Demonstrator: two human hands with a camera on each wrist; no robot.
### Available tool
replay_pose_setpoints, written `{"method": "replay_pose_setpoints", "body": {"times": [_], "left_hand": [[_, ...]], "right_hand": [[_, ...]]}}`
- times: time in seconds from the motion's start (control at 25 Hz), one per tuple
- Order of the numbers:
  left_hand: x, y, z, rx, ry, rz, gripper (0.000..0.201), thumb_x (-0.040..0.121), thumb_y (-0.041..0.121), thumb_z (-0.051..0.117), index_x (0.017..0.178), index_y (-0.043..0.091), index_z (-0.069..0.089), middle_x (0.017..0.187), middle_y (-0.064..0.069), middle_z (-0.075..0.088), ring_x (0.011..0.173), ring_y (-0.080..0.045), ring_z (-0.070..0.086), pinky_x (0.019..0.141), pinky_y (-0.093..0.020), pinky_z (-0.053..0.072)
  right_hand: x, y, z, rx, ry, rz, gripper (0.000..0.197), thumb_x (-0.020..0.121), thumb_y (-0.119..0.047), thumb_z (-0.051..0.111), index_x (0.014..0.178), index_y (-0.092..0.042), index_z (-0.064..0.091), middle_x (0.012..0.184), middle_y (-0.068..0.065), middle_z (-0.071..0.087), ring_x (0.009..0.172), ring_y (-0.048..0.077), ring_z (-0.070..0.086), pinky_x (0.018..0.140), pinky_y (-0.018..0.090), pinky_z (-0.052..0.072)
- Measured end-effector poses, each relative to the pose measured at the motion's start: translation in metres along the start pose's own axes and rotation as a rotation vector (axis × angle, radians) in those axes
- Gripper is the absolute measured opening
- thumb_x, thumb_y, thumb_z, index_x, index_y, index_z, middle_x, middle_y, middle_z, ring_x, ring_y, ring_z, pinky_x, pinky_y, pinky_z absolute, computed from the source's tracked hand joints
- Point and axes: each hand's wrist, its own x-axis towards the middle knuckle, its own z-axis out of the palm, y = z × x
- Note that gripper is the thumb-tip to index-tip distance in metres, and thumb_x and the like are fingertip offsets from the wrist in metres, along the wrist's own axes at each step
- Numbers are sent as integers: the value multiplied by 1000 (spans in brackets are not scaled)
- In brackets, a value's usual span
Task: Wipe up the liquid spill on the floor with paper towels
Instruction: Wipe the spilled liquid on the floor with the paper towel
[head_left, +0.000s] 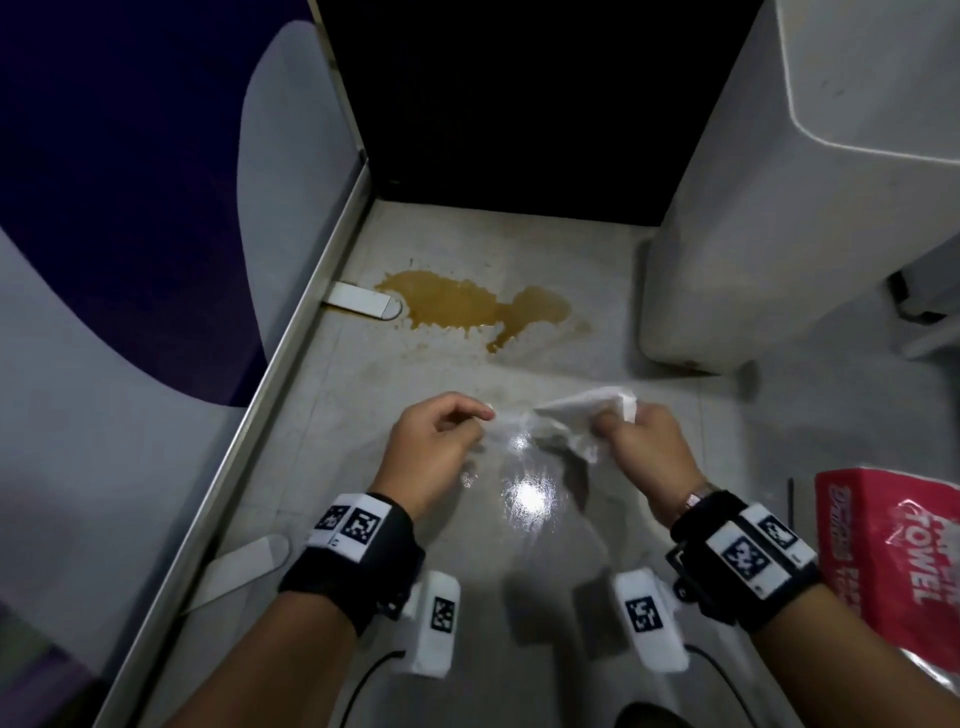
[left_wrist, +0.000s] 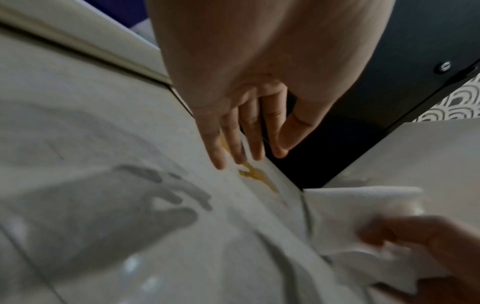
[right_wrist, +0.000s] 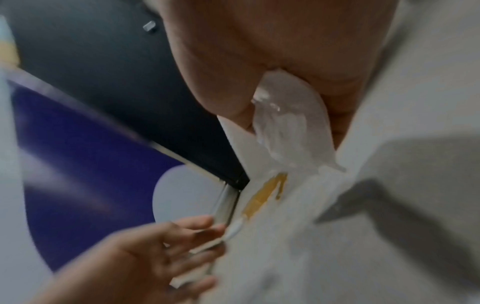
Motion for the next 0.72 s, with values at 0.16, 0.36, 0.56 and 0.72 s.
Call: {"method": "replay_pose_setpoints", "body": {"times": [0.16,0.36,0.56,0.72], "left_hand": [[28,-31,-60,280,186,-102,23,85,12,63,101,26,70,109,5,69,110,-16,62,96,-33,48],[39,-49,-97,636,81,-217,60,91,18,59,148,15,39,153,-6,39,140,-24,37,115,-37,31],[56,-69,-93,818,-62,-400,83,87,25,55,153,1,10,162,-14,4,150,-27,2,122,-42,15],[60,-74,-89,817,-138,-456,98,87,21,57,153,2,-12,161,-14,-20,149,-27,-18,123,-40,5]], "right_hand": [[46,-2,3,-742,121,-655,58,75,1,63,132,-13,62,130,15,59,114,32,57,88,38,53],[47,15,58,-1015,-312,-296,68,100,-32,31,157,-5,6,165,17,-2,152,35,1,124,46,11],[80,17,69,-1030,-195,-124,69,102,-35,20,155,-3,-9,163,20,-16,151,37,-12,123,50,-2],[140,-7,63,-991,-165,-51,64,105,-33,19,157,-7,-7,164,15,-15,151,34,-13,123,48,-3]]}}
